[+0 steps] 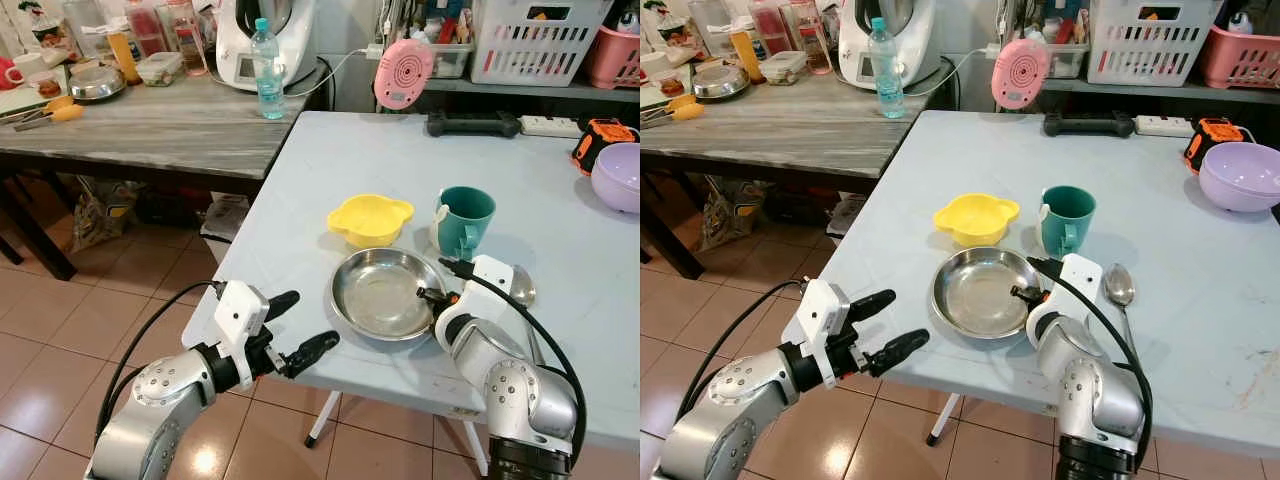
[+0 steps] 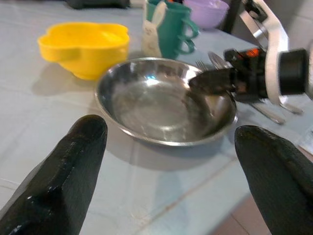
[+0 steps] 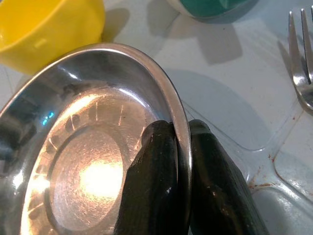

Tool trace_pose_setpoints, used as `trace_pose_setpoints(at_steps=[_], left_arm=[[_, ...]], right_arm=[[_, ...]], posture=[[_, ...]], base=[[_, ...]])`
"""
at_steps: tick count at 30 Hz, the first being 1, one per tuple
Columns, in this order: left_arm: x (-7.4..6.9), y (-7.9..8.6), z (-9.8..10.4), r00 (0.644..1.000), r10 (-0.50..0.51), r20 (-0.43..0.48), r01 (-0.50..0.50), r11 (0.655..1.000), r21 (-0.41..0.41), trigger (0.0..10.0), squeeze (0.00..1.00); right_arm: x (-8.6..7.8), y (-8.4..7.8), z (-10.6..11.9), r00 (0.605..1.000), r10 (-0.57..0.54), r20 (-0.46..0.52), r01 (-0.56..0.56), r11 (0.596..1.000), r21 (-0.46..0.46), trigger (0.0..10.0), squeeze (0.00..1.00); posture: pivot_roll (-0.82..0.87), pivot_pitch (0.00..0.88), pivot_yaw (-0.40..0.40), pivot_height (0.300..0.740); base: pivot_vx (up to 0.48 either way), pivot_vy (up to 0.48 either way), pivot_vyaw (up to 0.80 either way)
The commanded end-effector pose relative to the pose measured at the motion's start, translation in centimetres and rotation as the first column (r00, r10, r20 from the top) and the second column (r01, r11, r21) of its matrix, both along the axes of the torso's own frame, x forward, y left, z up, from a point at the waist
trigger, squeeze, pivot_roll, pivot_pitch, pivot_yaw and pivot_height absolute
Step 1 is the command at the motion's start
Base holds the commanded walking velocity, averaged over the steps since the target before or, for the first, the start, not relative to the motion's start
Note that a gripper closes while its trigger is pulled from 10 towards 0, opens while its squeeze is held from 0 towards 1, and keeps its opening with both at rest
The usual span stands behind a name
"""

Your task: Setting the table

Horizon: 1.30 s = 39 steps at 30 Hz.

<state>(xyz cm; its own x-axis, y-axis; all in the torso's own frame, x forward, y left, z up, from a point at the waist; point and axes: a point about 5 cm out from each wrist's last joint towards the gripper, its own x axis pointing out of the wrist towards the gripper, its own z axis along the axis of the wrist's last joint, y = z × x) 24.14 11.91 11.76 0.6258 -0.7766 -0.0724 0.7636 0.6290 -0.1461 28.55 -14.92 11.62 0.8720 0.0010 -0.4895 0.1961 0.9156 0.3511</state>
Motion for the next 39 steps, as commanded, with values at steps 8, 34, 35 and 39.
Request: trace_pose_setpoints(at_steps=[8, 34, 35, 39], left_arm=[[2.4, 2.9, -0.1, 0.941, 0.330, 0.073, -0.333, 0.942, 0.037, 10.0, 0.00], [4.9, 5.4, -2.0, 0.764, 0.637, 0.100, -0.645, 0.760, 0.079, 10.0, 0.00], [5.0, 5.4, -2.0, 0.764, 0.638, 0.100, -0.645, 0.760, 0.079, 10.0, 0.00], [5.3, 5.3, -1.9, 0.763, 0.639, 0.102, -0.646, 0.760, 0.069, 10.0, 0.00]], right_arm=[[-0.9, 0.5, -1.1, 0.998, 0.023, -0.053, -0.022, 0.999, 0.030, 0.0, 0.00], [-3.0, -1.2, 2.2, 0.900, 0.012, 0.437, 0.019, 0.998, -0.067, 10.0, 0.00], [-3.0, -1.2, 2.2, 0.898, 0.013, 0.440, 0.019, 0.997, -0.068, 10.0, 0.00], [-3.1, -1.2, 2.3, 0.891, 0.010, 0.453, 0.027, 0.997, -0.074, 10.0, 0.00]], posture=[[-0.15, 0.009, 0.041, 0.740], [-0.15, 0.001, 0.058, 0.740], [-0.15, 0.001, 0.058, 0.740], [-0.15, 0.002, 0.059, 0.740]], base=[[0.000, 0.000, 0.00], [0.000, 0.000, 0.00], [0.000, 0.000, 0.00], [0.000, 0.000, 0.00]])
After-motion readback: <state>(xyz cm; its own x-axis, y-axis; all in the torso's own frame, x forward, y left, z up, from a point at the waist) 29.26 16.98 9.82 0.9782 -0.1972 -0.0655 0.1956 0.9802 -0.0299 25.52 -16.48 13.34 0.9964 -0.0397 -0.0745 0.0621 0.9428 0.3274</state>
